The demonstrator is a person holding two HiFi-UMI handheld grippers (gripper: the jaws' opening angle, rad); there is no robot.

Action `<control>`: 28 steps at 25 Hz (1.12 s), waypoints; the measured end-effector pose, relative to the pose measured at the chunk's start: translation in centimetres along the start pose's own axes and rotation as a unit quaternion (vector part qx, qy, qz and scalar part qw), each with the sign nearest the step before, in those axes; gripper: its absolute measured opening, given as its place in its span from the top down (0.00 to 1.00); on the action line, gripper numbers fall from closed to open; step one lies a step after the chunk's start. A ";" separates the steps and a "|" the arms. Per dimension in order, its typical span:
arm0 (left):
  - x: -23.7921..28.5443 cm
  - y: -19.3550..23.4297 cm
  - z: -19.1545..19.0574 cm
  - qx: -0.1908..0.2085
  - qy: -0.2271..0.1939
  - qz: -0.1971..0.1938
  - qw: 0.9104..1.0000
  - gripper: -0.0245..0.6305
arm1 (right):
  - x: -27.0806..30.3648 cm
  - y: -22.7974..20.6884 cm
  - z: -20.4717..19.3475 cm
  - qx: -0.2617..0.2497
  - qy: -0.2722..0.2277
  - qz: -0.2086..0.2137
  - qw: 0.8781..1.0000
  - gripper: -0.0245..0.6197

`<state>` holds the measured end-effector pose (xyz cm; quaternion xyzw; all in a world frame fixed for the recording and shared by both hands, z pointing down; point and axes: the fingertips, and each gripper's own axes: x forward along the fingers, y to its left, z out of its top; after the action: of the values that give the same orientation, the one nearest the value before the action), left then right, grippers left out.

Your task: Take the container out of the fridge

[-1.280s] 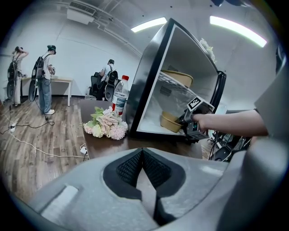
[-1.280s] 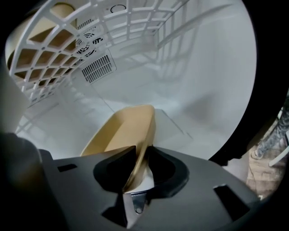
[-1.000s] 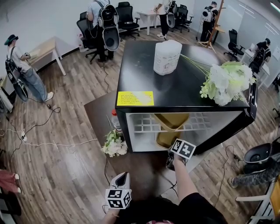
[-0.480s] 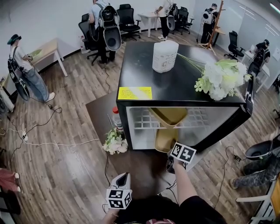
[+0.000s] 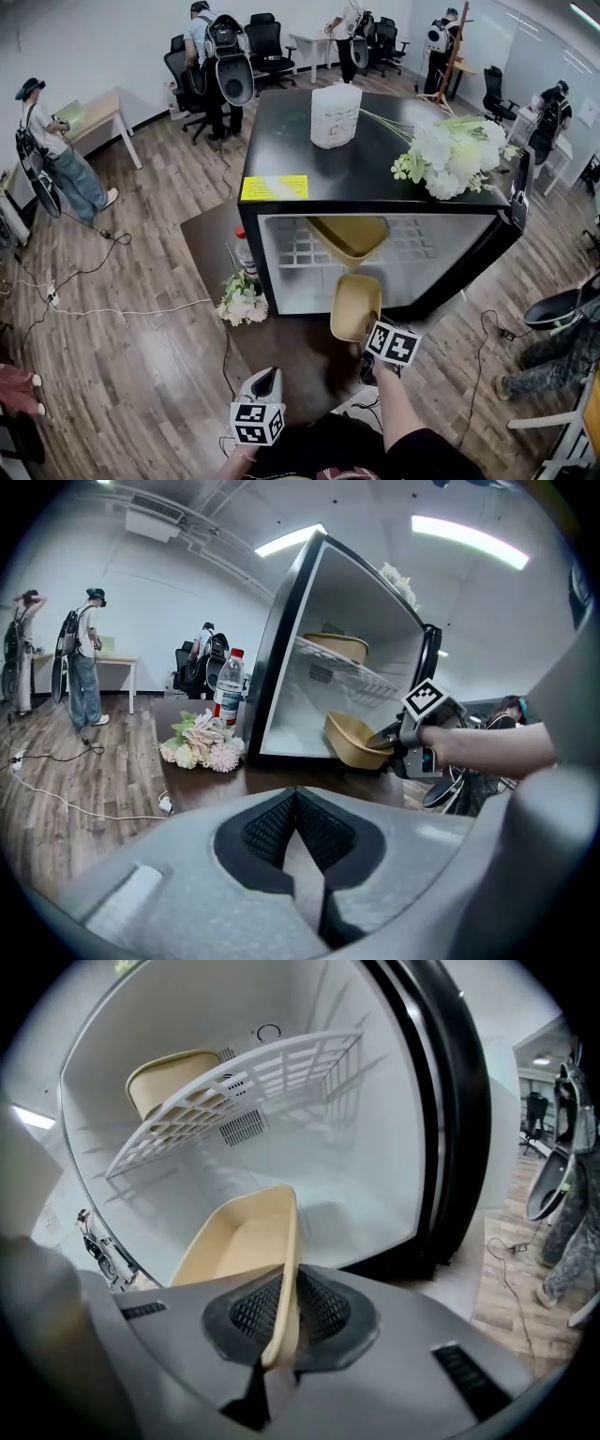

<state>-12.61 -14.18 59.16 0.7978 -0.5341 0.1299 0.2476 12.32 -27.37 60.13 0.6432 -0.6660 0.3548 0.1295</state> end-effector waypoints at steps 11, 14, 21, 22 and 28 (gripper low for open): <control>-0.2 -2.5 -1.0 -0.001 -0.004 -0.004 1.000 0.95 | -2.8 -2.4 -4.6 -0.014 0.024 0.004 1.000 0.92; -0.5 -2.7 -1.5 -0.010 -0.003 0.000 1.000 0.95 | -3.5 -3.0 -6.1 -0.015 0.033 0.004 0.999 0.92; -0.6 -3.2 -2.4 -0.036 0.003 -0.004 0.999 0.95 | -4.4 -3.9 -8.5 -0.016 0.047 0.004 0.999 0.92; -0.6 -3.2 -2.5 -0.038 0.004 -0.005 0.999 0.95 | -4.5 -4.0 -8.8 -0.017 0.049 0.002 0.999 0.92; -0.7 -3.5 -2.8 -0.038 0.005 -0.007 0.999 0.95 | -4.7 -4.8 -10.5 -0.011 0.055 0.000 0.998 0.92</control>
<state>-9.48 -11.03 60.24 0.7912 -0.5317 0.1115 0.2810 14.55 -16.70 66.19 0.6215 -0.6615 0.3825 0.1729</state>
